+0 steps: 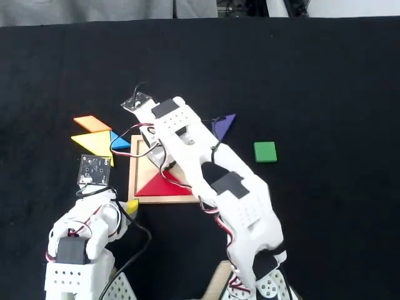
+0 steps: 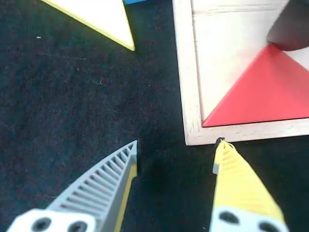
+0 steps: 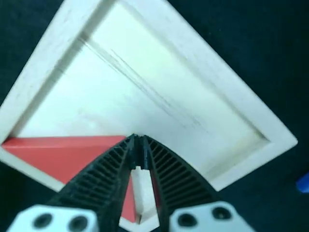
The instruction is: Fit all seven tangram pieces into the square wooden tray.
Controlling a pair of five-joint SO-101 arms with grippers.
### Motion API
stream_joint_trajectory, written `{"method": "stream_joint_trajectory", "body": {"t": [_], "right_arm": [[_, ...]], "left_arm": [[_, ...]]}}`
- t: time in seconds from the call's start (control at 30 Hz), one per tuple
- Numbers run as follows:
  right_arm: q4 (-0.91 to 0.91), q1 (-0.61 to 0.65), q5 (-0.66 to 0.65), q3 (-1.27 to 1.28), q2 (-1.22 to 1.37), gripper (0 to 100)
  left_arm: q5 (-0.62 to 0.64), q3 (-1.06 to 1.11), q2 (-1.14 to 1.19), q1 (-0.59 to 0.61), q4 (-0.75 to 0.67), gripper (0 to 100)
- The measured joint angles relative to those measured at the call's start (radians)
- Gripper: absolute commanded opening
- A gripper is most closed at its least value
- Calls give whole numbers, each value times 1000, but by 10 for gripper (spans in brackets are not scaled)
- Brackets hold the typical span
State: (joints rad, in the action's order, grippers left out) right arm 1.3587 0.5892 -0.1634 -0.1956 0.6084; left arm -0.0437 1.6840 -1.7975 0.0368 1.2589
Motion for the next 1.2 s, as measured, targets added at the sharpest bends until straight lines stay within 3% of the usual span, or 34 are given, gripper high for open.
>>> {"method": "stream_joint_trajectory", "body": {"t": [0.37, 0.5, 0.63, 0.97, 1.2], "right_arm": [[97, 2, 0, -196, 21, 13], [95, -21, -6, -296, 21, 129], [97, -32, -170, -322, 21, 259], [97, -35, -577, -315, 63, 201], [149, -28, -655, -379, 176, 198]], "left_arm": [[0, 0, 0, 0, 0, 264], [0, 0, 0, 0, 0, 264], [0, 0, 0, 0, 0, 264], [0, 0, 0, 0, 0, 264], [0, 0, 0, 0, 0, 264]]}}
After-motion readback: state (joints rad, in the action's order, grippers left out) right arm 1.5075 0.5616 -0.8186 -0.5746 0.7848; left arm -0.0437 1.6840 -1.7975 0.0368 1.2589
